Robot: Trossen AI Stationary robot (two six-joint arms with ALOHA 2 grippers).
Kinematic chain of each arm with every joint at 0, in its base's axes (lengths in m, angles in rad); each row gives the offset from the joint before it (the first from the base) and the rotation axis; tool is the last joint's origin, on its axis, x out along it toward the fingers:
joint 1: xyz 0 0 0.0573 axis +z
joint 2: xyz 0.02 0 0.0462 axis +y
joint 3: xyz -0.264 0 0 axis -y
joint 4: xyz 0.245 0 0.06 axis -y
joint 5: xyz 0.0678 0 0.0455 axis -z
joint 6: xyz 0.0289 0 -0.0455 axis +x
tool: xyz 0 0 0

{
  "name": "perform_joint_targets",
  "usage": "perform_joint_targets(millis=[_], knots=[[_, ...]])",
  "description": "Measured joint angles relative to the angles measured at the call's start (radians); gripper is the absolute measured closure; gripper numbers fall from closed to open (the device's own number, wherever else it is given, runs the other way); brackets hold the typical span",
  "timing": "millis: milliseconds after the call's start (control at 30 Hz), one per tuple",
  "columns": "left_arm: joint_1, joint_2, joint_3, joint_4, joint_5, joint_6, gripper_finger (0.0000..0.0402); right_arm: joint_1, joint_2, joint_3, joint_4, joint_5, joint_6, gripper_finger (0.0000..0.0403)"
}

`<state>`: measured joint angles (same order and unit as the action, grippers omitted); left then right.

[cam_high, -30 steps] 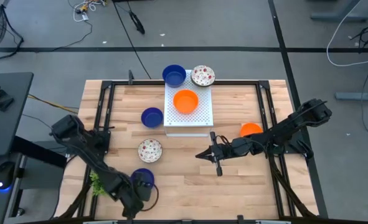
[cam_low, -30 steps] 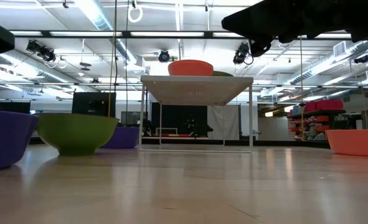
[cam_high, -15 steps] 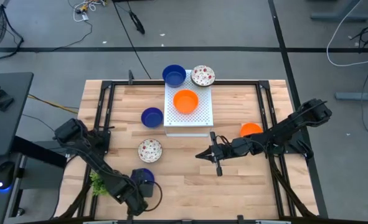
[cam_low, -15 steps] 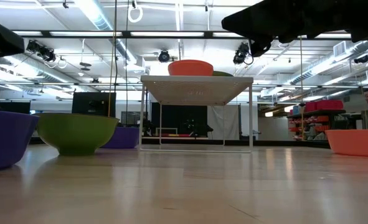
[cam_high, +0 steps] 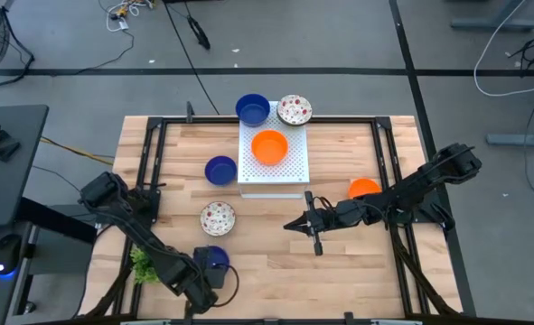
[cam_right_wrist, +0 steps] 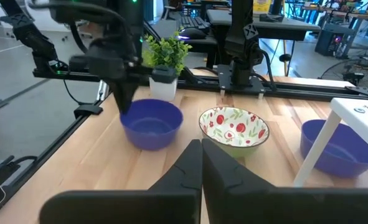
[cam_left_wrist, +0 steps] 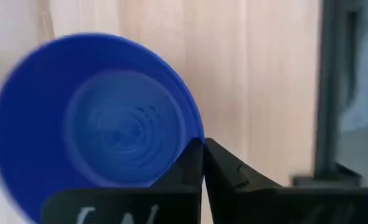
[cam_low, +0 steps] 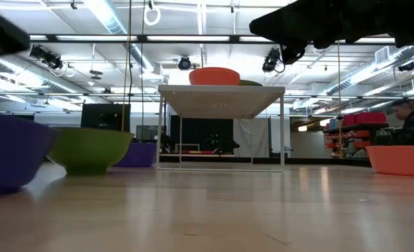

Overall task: Pick & Place Mini bowls
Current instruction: Stack the blue bowl on the other blue bowl on the shelf

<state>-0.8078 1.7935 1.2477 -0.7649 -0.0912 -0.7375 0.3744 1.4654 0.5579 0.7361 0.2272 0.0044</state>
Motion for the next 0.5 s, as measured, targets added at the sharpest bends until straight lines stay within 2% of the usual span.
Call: perform_joint_targets(millis=[100, 300, 433, 500], knots=[[0.000, 0.000, 0.101, -0.134, 0.005, 0.024, 0.0397, 0.000, 0.000, 0.000, 0.000, 0.000, 0.001, 0.0399], [0.022, 0.000, 0.402, -0.540, -0.211, 0.100, 0.0399, 0.000, 0.000, 0.000, 0.000, 0.000, 0.008, 0.0399], [0.120, 0.000, 0.569, -0.762, -0.352, 0.188, 0.0400, 0.003, 0.000, 0.002, -0.014, -0.019, 0.049, 0.0399], [0.200, -0.001, 0.629, -0.806, -0.415, 0.282, 0.0400, 0.012, 0.000, 0.002, -0.042, -0.030, 0.074, 0.0399]])
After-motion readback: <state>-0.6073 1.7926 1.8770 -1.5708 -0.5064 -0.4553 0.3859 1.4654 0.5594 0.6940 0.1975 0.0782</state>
